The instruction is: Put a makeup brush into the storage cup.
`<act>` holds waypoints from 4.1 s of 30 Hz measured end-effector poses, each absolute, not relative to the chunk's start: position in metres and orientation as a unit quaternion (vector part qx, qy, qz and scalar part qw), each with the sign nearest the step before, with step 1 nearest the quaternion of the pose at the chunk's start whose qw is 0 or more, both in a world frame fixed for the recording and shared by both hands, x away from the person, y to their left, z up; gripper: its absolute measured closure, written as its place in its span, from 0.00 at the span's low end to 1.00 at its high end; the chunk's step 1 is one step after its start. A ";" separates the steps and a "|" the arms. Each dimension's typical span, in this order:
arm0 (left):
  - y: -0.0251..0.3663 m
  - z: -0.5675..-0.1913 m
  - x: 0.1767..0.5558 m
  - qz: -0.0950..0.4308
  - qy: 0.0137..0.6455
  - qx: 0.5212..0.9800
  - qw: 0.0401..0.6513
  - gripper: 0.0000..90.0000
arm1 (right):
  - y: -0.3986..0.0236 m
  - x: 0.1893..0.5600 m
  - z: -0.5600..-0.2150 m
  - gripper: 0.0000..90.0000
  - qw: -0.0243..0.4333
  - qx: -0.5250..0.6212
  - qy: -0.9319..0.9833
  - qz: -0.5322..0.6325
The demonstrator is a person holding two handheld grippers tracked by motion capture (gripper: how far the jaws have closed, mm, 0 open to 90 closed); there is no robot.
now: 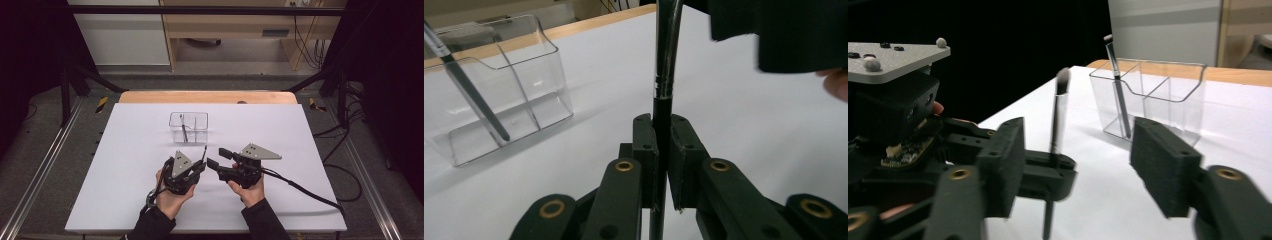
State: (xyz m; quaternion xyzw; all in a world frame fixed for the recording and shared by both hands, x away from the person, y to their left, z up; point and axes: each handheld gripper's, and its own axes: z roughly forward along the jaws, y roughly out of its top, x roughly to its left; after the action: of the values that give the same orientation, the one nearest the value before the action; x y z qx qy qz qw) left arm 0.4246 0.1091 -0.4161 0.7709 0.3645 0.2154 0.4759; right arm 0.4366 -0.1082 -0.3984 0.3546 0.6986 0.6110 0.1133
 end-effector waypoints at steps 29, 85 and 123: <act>0.167 -0.399 0.432 0.208 0.394 0.735 0.511 0.92 | -0.155 0.434 -0.407 0.10 0.185 0.393 0.731 0.526; 0.139 -0.345 0.521 0.274 0.375 0.715 0.523 0.92 | -0.204 0.428 -0.428 0.05 0.204 0.449 0.726 0.479; 0.111 -0.371 0.577 0.314 0.412 0.702 0.489 0.92 | -0.205 0.428 -0.426 0.06 0.199 0.446 0.723 0.489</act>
State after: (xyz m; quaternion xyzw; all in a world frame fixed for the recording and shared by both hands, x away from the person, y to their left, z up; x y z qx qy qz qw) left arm 0.5767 0.1111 -0.3713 0.7015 0.4120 0.3140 0.4894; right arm 0.4277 -0.2047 -0.4260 0.4461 0.7226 0.4892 0.1988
